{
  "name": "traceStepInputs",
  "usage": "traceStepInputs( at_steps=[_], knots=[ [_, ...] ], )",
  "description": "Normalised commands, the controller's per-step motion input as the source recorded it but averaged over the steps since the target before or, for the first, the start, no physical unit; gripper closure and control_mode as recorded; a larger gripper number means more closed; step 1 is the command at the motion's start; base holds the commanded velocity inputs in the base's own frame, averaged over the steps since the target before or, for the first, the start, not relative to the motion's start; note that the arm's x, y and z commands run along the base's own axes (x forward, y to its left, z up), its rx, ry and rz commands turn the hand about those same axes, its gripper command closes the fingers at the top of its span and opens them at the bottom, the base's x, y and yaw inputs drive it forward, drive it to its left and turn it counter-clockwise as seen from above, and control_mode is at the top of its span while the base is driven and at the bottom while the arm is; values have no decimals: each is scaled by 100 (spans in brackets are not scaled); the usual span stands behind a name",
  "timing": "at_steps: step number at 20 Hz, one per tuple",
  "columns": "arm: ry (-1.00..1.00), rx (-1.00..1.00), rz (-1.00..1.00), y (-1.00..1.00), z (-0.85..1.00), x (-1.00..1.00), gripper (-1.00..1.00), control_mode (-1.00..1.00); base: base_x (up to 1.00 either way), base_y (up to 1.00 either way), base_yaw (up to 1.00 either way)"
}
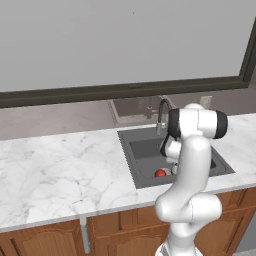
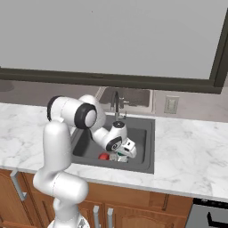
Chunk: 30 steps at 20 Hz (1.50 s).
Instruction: Pick the teapot and mug and place them in the sink. Then turn on the water.
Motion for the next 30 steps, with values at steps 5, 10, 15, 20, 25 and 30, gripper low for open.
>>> traceStepInputs(
  at_steps=[5,10,15,20,25,30],
  knots=[
    [-2,0,5,0,39,-10,-100,-100,0,0,0],
    [0,0,6,0,29,-12,-100,-100,0,0,0],
    [-2,0,7,0,30,-21,-100,-100,0,0,0],
    [0,0,6,0,41,-16,-100,-100,0,0,0],
    [0,0,4,0,41,-29,-100,-100,0,0,0],
    [0,0,3,0,48,-41,-100,-100,0,0,0]
  ],
)
